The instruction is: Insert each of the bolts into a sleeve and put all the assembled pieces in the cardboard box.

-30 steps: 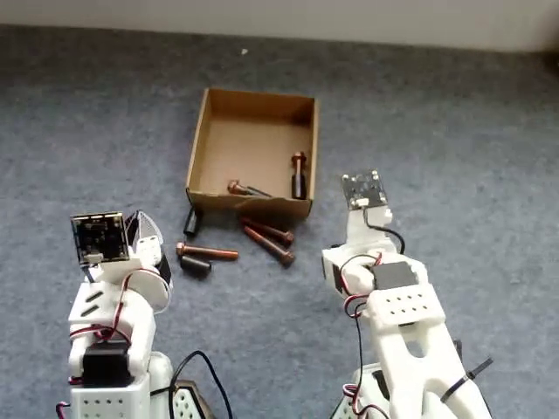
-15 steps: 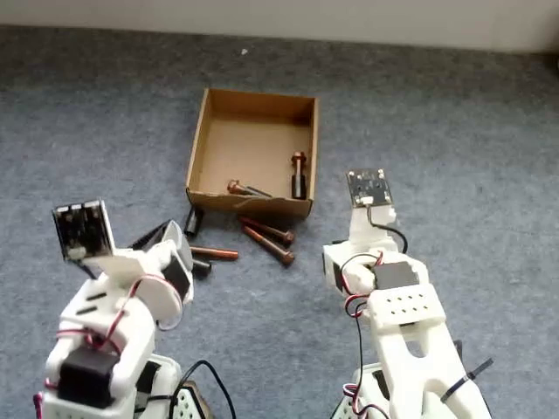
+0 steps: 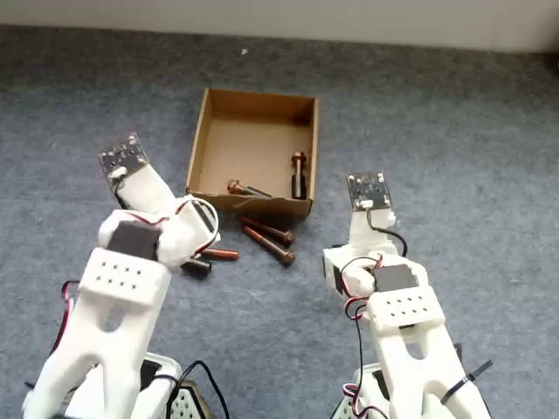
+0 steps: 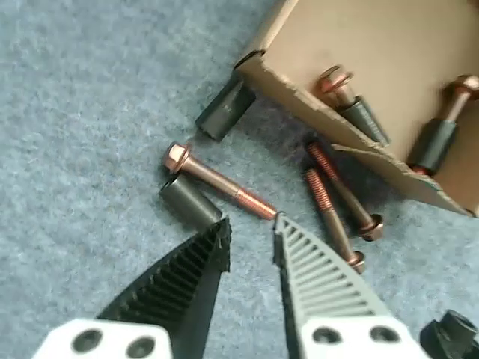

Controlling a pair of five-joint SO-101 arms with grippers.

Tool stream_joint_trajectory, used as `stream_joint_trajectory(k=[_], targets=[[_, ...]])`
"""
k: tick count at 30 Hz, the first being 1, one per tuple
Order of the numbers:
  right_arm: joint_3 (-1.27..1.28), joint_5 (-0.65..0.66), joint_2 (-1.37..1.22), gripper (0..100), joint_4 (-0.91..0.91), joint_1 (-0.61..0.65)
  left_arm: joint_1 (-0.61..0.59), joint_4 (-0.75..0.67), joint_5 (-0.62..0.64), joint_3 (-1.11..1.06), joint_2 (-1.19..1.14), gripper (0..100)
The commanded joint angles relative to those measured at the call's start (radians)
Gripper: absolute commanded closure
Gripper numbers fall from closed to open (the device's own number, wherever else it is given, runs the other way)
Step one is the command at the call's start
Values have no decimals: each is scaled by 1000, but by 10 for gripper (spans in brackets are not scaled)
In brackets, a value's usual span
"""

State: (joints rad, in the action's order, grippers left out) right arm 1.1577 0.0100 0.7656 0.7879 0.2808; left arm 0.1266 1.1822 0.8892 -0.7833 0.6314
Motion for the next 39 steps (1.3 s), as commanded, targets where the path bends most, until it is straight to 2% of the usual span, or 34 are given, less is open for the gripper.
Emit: stream_joint_trajectory(k=[1,12,19,32,39], targets=[[-12,-9,31,994,-19,-10,35,-6,46,47,-102,833],[-8,-9,31,994,-19,-10,-39,-207,69,42,-335,832],[-8,-9,31,994,-19,-10,-59,-281,71,45,-469,832],[-8,-9,31,994,-19,-10,-166,-292,69,47,-572,832],[-8,-9,31,994,-19,-10,-166,-293,69,45,-573,832]])
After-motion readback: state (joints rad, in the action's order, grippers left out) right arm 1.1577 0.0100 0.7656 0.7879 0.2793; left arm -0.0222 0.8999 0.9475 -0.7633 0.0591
